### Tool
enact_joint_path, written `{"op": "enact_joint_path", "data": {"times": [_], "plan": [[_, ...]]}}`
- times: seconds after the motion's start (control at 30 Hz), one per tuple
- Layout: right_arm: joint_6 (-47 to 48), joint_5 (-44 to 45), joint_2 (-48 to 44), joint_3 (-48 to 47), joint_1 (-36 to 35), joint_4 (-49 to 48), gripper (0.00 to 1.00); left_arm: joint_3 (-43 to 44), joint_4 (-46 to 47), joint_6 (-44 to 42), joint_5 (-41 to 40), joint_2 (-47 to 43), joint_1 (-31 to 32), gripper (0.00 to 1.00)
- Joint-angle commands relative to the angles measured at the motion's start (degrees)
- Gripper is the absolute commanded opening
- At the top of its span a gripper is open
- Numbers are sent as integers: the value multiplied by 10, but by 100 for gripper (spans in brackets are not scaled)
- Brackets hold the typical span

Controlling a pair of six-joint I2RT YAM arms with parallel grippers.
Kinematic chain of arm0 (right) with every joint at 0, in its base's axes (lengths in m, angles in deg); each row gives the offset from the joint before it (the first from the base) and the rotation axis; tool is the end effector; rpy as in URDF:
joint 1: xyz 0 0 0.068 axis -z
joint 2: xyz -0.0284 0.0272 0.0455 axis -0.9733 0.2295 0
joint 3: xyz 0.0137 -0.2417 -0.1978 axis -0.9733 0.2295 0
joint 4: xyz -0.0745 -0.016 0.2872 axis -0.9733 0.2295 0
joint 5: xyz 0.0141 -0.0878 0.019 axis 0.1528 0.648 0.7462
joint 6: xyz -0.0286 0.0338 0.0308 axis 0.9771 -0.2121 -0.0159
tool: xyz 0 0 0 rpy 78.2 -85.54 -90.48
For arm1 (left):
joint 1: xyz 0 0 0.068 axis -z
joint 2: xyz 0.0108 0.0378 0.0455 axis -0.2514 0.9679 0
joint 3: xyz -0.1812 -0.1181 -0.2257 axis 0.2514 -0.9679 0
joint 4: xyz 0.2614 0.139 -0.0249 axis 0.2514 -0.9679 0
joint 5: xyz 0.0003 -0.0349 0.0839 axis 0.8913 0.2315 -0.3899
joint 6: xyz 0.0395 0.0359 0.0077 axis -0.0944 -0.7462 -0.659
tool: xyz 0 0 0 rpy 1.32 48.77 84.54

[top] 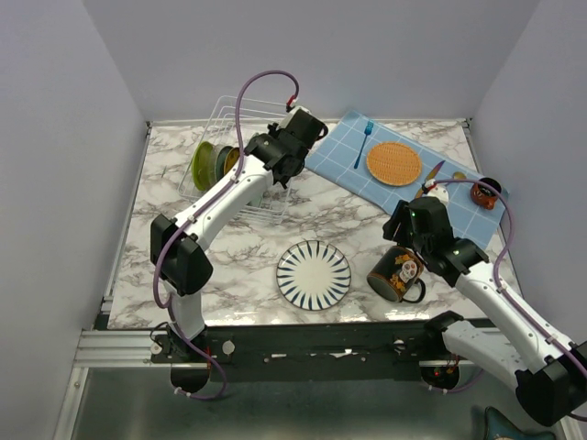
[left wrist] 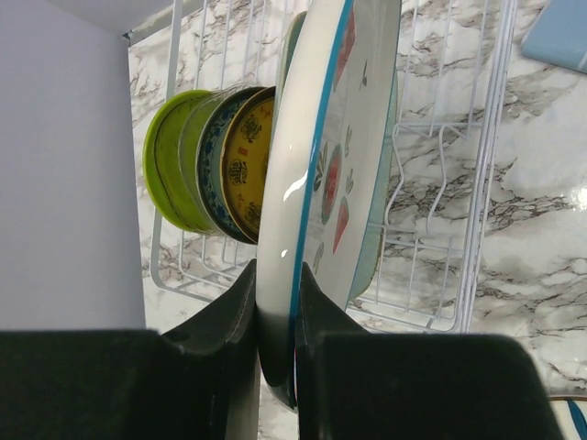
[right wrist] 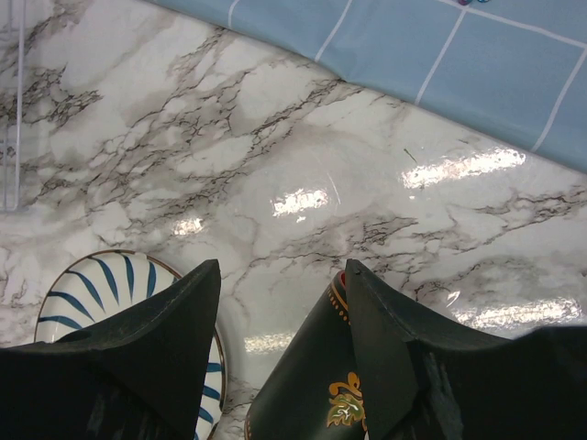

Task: Load the plates into the dish rack
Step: Insert the plate into the dish rack.

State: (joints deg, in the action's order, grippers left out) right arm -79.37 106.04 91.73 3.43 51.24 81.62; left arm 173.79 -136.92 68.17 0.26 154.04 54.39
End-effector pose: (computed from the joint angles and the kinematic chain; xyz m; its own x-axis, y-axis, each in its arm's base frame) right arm 0.1876 0.0777 0.2910 -0.5794 0.3037 -0.7564 0.1417 0.9514 0.2734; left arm 0.3605 -0.2684 0.4037 -0.6002 0.3664 -0.7110 0.0324 0.8993 0.4361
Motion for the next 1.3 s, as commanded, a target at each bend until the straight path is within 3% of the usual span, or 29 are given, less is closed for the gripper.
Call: {"op": "enact_joint_path", "data": {"times": [0.0, 0.7, 1.27], "plan": [[-8, -8, 7, 7, -3, -12, 65, 26, 21, 8, -27, -40, -4, 0], [-6, -2, 7, 5, -3, -5, 65, 49, -44, 53, 5, 29, -23, 0], [-3, -11, 22, 0, -3, -13, 65, 58, -42, 68, -15, -7, -30, 0]]}}
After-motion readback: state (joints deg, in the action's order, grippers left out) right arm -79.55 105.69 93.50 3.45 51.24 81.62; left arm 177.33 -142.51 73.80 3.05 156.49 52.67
